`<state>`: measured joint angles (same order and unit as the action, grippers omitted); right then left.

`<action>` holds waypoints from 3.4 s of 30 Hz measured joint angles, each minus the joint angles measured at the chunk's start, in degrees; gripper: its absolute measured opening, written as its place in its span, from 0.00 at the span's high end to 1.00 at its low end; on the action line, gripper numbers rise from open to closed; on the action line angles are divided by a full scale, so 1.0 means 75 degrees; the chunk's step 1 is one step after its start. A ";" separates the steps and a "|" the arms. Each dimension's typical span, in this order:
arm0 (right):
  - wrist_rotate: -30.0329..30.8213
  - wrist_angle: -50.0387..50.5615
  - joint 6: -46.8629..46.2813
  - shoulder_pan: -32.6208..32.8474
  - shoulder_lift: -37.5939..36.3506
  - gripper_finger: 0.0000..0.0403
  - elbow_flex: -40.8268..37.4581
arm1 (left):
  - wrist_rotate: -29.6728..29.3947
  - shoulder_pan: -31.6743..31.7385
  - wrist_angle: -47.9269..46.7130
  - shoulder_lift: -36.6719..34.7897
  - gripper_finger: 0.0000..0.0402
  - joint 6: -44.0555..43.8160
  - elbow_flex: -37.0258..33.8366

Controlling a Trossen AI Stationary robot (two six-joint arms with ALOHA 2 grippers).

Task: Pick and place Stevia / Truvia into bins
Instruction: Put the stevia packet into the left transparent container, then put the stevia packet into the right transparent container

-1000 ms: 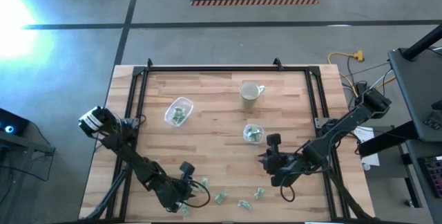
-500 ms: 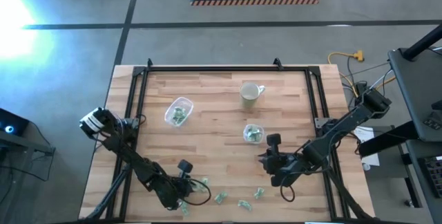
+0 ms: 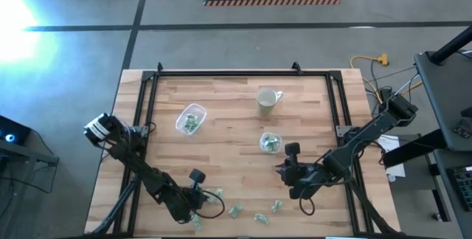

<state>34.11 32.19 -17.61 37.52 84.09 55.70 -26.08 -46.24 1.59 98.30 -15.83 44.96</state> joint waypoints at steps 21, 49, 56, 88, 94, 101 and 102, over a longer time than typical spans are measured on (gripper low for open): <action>0.0020 -0.0069 0.0003 -0.0006 0.0003 0.85 -0.0102 | -0.3439 0.0033 -0.2949 -0.1793 0.99 -0.0044 0.0001; 0.0017 -0.0167 0.0032 -0.0006 0.0003 0.86 -0.0186 | -0.3461 0.3173 -0.8131 -0.2482 0.99 -0.2991 -0.0051; 0.0017 -0.0167 0.0032 -0.0006 0.0003 0.86 -0.0187 | -0.3175 0.3893 -0.8057 -0.2482 0.99 -0.2282 -0.0051; -0.0284 -0.0220 -0.0631 -0.0006 0.0003 0.86 -0.0274 | -0.3218 0.4202 -0.7154 -0.2482 0.71 -0.1242 -0.0042; -0.2161 -0.1579 -0.0723 0.0078 0.0003 0.86 -0.0670 | -0.3184 0.4202 -0.6588 -0.2482 0.71 -0.1234 -0.0025; -0.3998 -0.4000 -0.0206 0.0597 0.0368 0.86 -0.1398 | -0.3178 0.4199 -0.6437 -0.2482 0.71 -0.1234 -0.0028; -0.4012 -0.4130 -0.0213 0.0678 0.0450 0.86 -0.1431 | -0.3181 0.4199 -0.6438 -0.2482 0.71 -0.1234 -0.0028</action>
<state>4.01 1.22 -19.21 42.60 87.47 44.97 -49.93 -14.74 -46.70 79.68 -25.08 44.75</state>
